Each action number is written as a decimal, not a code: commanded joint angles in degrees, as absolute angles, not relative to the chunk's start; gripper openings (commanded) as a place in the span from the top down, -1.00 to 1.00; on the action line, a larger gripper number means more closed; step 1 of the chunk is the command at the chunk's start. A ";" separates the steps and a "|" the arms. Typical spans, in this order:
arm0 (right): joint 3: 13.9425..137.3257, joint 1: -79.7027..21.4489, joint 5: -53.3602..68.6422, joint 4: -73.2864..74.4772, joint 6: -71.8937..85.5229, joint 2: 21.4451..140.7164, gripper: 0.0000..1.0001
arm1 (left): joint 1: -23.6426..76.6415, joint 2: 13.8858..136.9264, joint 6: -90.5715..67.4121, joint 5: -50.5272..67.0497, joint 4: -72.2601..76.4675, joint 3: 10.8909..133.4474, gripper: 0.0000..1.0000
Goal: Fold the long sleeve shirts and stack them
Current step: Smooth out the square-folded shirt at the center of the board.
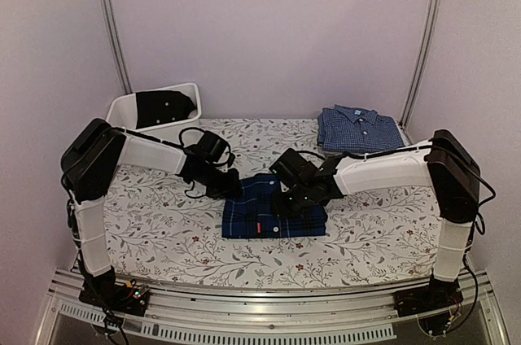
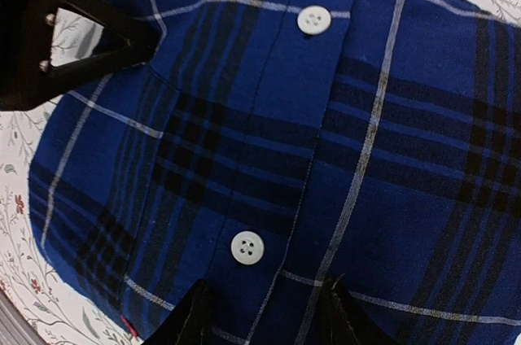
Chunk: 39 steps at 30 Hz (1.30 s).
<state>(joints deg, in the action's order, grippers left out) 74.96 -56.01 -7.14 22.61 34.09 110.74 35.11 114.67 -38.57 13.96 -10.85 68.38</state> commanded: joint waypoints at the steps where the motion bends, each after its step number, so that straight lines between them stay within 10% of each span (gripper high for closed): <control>1: 72.74 -56.14 -8.42 22.77 36.18 114.46 0.10 | 34.31 116.32 -37.19 13.71 -10.66 69.37 0.89; 26: 49.60 -56.69 -5.15 17.44 45.88 97.48 0.21 | 33.80 114.71 -34.82 15.15 -12.02 70.64 0.85; 39: 55.05 -55.99 -11.01 25.16 44.26 86.73 0.11 | 33.78 98.51 -36.26 18.43 -14.74 65.29 0.31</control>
<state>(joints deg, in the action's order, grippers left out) 53.15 -56.58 -8.12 22.94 44.99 90.21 34.30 106.30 -35.51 16.45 -14.24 69.12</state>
